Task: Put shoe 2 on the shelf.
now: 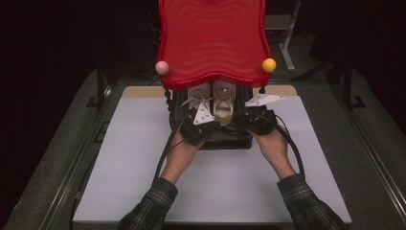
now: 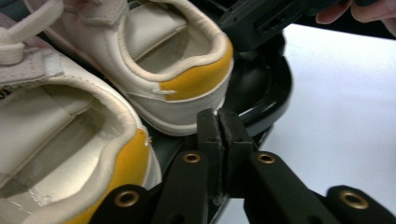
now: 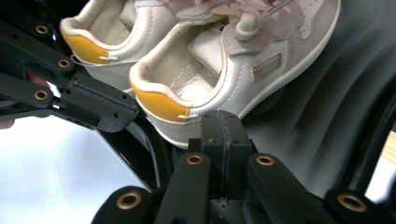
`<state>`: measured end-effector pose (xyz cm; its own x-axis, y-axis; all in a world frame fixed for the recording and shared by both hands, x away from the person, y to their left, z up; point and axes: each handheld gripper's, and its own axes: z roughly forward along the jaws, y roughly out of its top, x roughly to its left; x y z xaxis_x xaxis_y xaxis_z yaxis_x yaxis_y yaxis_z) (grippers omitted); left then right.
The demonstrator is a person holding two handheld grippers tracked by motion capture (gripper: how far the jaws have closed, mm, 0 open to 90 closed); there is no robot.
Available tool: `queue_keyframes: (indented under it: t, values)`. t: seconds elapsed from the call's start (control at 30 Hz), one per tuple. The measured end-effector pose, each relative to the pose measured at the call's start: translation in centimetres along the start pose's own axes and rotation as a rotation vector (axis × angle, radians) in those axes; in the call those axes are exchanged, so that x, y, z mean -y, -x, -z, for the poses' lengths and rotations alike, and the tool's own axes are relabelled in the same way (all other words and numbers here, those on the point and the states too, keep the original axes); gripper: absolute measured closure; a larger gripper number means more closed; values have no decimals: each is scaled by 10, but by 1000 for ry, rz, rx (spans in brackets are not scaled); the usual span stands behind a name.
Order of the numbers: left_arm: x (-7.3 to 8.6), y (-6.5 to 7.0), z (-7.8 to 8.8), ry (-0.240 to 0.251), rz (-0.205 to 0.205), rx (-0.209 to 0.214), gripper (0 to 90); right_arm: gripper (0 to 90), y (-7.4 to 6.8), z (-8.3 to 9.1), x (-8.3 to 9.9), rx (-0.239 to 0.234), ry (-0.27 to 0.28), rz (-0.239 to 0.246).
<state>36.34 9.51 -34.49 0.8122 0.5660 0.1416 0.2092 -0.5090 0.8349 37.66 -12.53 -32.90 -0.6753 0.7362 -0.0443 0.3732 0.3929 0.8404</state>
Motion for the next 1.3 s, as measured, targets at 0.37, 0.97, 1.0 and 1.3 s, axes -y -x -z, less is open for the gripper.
queue_keyframes:
  t: [0.37,0.97,1.0,1.3]
  values:
    - [10,0,25,-9,31,89,634,739,5,28,12,-54,30,0]
    - [45,2,66,-69,55,108,287,456,5,56,45,-102,1,-21]
    - [49,2,70,-71,61,105,278,446,5,57,48,-104,-1,-20]
    - [89,-5,106,-80,105,42,263,418,8,73,80,-102,-3,-47]
